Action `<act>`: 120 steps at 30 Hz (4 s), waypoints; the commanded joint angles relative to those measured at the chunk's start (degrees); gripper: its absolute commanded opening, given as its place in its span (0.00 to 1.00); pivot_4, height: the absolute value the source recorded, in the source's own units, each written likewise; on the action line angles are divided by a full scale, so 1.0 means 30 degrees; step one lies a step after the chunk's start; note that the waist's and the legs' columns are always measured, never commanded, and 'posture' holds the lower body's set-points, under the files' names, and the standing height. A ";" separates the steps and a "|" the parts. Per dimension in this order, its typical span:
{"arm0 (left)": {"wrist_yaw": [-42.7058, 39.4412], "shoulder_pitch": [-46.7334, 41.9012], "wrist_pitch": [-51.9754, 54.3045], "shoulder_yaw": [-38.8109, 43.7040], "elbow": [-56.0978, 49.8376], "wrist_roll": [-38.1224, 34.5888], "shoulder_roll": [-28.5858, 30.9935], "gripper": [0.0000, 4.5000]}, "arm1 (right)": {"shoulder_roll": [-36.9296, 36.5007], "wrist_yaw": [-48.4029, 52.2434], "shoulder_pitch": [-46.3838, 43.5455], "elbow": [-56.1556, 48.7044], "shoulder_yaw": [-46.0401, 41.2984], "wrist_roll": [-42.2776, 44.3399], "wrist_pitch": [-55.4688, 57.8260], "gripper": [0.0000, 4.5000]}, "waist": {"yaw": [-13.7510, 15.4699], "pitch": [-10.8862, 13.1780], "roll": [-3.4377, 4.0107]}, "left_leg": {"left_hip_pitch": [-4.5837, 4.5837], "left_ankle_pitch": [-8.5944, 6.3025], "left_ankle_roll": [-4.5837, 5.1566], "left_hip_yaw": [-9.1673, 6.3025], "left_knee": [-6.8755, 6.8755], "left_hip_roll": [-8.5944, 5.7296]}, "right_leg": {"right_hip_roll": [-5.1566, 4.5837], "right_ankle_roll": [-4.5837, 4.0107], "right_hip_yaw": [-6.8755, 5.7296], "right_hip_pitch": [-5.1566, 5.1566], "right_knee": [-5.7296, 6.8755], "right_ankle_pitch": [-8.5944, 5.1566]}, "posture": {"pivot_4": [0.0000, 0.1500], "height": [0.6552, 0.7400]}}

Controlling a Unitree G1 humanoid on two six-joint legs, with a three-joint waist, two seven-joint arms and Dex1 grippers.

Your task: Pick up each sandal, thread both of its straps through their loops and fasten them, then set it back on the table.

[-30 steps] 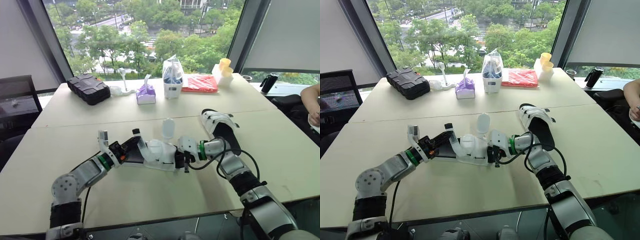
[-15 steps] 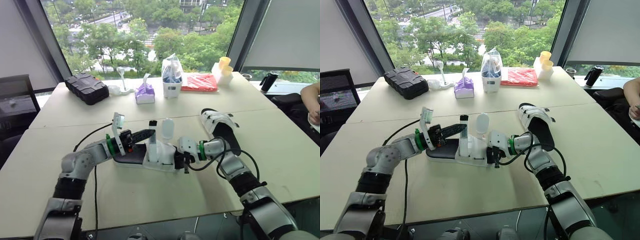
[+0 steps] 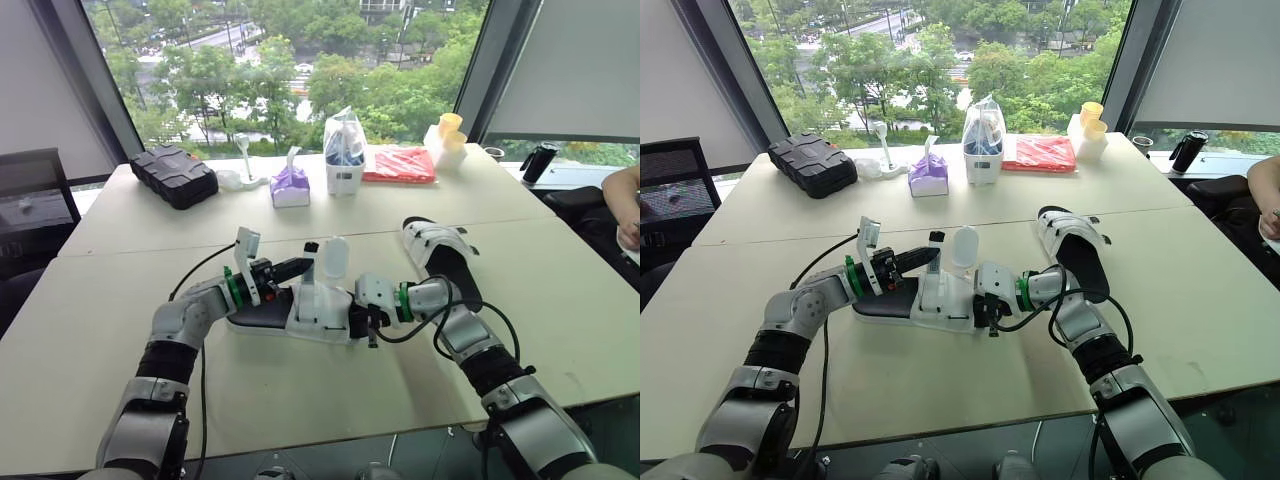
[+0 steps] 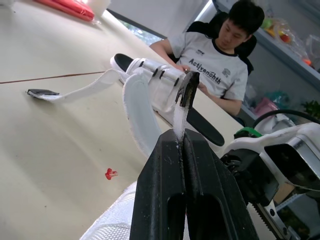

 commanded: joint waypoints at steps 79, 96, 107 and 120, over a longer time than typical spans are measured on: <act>-0.1603 -0.9469 0.1422 0.2439 1.1494 0.6144 0.0089 0.84 | 0.0255 -0.0351 0.0830 0.1095 0.1352 -0.1310 0.0806 0.00 | -0.0122 0.0066 -0.0122 | 0.0042 0.0039 0.0011 -0.0008 0.0020 -0.0001 | 0.0023 0.0050 -0.0065 -0.0025 0.0175 0.0001 | 1.00 1.00; -0.3796 -1.1334 0.3029 0.1168 1.5190 0.7765 -0.2241 0.84 | 0.0030 -0.0417 0.0730 0.1150 0.1288 -0.1385 0.0765 0.00 | -0.0302 0.0078 -0.0137 | 0.0033 0.0045 0.0001 -0.0009 0.0033 -0.0009 | 0.0029 0.0054 -0.0064 -0.0033 0.0195 -0.0002 | 1.00 1.00; -0.1766 -1.2577 0.1786 0.4369 1.6421 0.6447 -0.3425 0.84 | -0.0014 -0.0631 0.0748 0.0907 0.1351 -0.1284 0.0976 0.00 | -0.0407 0.0083 -0.0145 | 0.0030 0.0044 -0.0001 -0.0009 0.0042 -0.0010 | 0.0017 0.0140 -0.0066 -0.0028 0.0197 -0.0052 | 1.00 1.00; -0.2070 -1.2963 0.1483 0.6372 1.6305 0.5544 -0.2976 0.84 | -0.0069 -0.0720 0.0819 0.0918 0.1356 -0.1222 0.0960 0.00 | -0.0426 0.0083 -0.0143 | 0.0034 0.0046 -0.0003 -0.0010 0.0054 -0.0014 | 0.0019 0.0111 -0.0066 -0.0026 0.0215 -0.0032 | 1.00 1.00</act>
